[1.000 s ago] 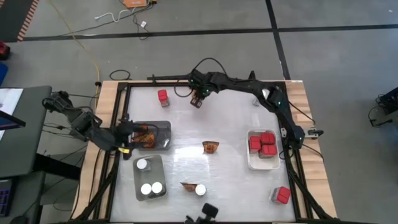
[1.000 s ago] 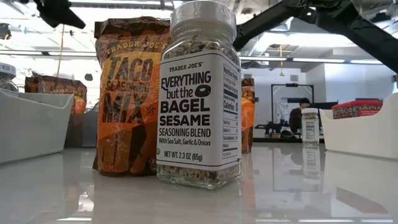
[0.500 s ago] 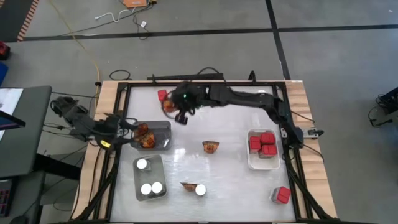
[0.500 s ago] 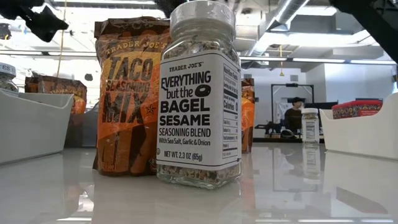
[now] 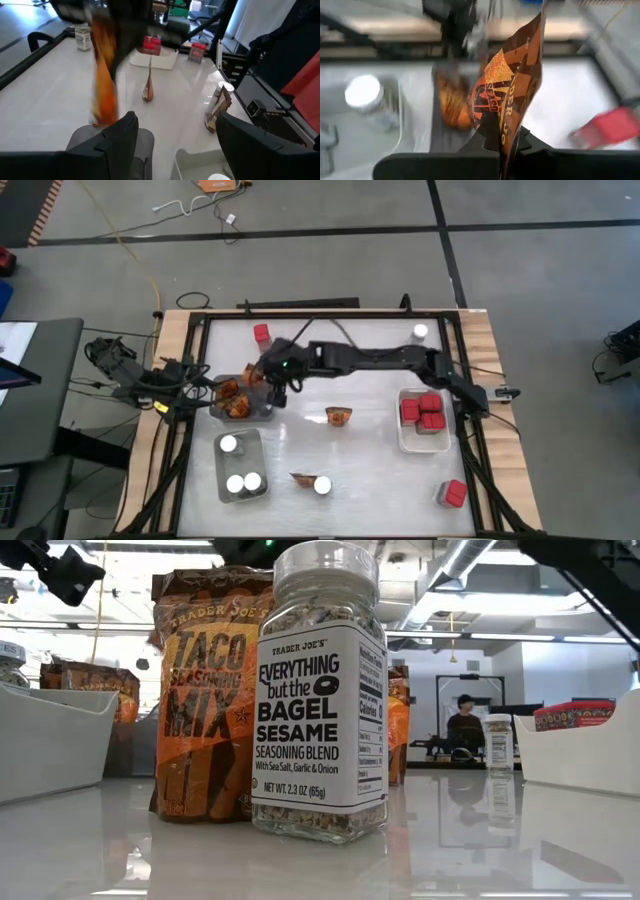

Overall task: Sort spices by type
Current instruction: Put the orange spice pack into the black bin

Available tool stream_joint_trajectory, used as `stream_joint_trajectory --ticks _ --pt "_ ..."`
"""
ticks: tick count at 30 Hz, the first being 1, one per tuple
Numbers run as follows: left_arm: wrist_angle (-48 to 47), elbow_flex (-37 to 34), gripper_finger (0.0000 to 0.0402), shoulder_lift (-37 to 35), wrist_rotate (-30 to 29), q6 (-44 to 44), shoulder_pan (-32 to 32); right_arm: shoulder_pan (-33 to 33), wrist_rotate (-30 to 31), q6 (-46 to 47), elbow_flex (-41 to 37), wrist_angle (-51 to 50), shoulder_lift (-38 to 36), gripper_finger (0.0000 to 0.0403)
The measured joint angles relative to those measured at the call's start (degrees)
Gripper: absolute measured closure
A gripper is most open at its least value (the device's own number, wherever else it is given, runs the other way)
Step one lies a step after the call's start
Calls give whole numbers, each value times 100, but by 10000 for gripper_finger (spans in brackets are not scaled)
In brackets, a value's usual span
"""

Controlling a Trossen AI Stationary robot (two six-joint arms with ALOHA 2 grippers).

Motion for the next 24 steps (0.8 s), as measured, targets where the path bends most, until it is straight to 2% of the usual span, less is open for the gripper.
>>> stream_joint_trajectory --ticks 7,12,18,24 --pt "4 0 145 0 62 5 0 -55 -23 65 461 -83 559 386" --pt "6 0 145 0 62 4 0 -109 -22 38 513 -333 1007 386" --pt "4 0 145 0 57 4 0 -107 -23 62 531 -248 1165 386" --pt "4 0 145 0 51 2 0 -135 -21 32 522 -302 1252 343"
